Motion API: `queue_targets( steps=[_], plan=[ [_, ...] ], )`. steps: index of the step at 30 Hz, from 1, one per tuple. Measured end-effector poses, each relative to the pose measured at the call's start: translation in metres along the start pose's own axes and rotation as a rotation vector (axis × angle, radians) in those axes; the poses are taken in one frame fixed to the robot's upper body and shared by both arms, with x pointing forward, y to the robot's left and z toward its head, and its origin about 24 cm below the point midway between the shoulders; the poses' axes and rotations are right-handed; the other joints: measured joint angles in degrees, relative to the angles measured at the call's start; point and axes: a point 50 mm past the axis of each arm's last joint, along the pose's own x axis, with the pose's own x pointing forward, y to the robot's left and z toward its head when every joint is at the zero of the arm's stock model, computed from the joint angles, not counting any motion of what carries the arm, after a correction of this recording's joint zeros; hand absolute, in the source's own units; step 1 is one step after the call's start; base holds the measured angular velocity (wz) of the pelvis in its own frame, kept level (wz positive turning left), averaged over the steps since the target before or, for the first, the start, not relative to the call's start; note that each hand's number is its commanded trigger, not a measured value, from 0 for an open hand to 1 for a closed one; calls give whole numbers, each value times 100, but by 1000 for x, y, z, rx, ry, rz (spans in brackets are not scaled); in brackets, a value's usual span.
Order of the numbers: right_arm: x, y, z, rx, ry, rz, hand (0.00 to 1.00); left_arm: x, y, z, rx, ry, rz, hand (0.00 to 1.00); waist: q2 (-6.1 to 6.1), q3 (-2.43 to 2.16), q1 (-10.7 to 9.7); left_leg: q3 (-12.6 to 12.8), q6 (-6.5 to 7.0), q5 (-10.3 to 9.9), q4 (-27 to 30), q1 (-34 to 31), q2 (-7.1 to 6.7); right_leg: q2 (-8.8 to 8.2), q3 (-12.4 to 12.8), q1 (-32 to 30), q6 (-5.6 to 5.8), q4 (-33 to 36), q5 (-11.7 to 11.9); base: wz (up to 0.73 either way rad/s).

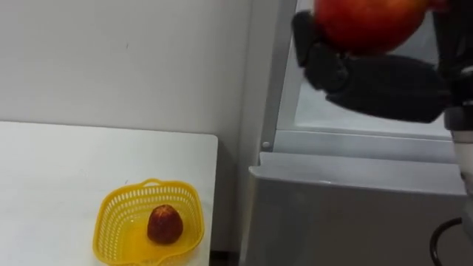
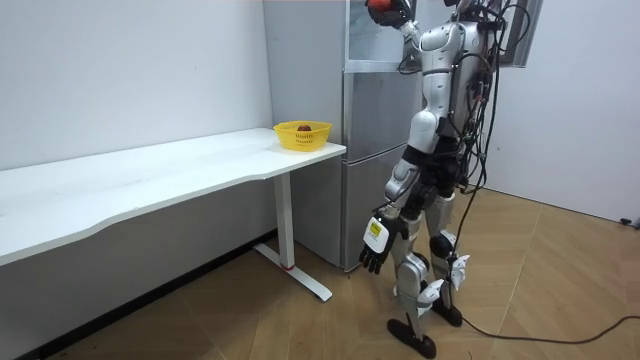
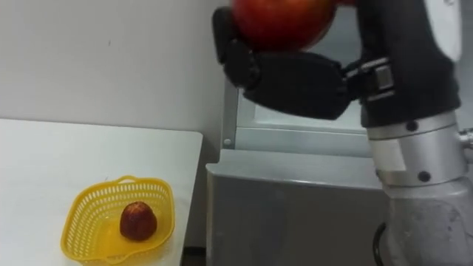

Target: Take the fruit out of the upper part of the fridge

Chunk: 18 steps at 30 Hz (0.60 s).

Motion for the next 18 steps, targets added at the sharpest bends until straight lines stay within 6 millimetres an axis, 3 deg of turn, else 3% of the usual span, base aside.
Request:
queue_targets(
  steps=[2,5,9,18],
  plan=[
    [0,5,8,-18,-40,44,100,1,1,4,1,-11,-3,0,-41,23,35,-17,-2,1,-1,-6,4,5,0,1,0,0,0,0],
    [-1,8,21,-45,-116,87,100,2,2,6,2,-14,-12,0,-97,20,101,-20,-5,0,-23,-14,10,12,-17,13,0,0,0,0],
    [-3,17,38,-69,-207,146,100,2,4,1,9,2,-17,0,-179,-26,164,-27,-6,1,-67,17,12,12,-12,19,0,0,0,0],
    [-4,39,54,-18,-290,247,100,2,2,4,57,-15,-40,0,-215,-3,379,-182,-16,7,-84,9,0,14,-147,60,0,-2,0,8]
  ],
)
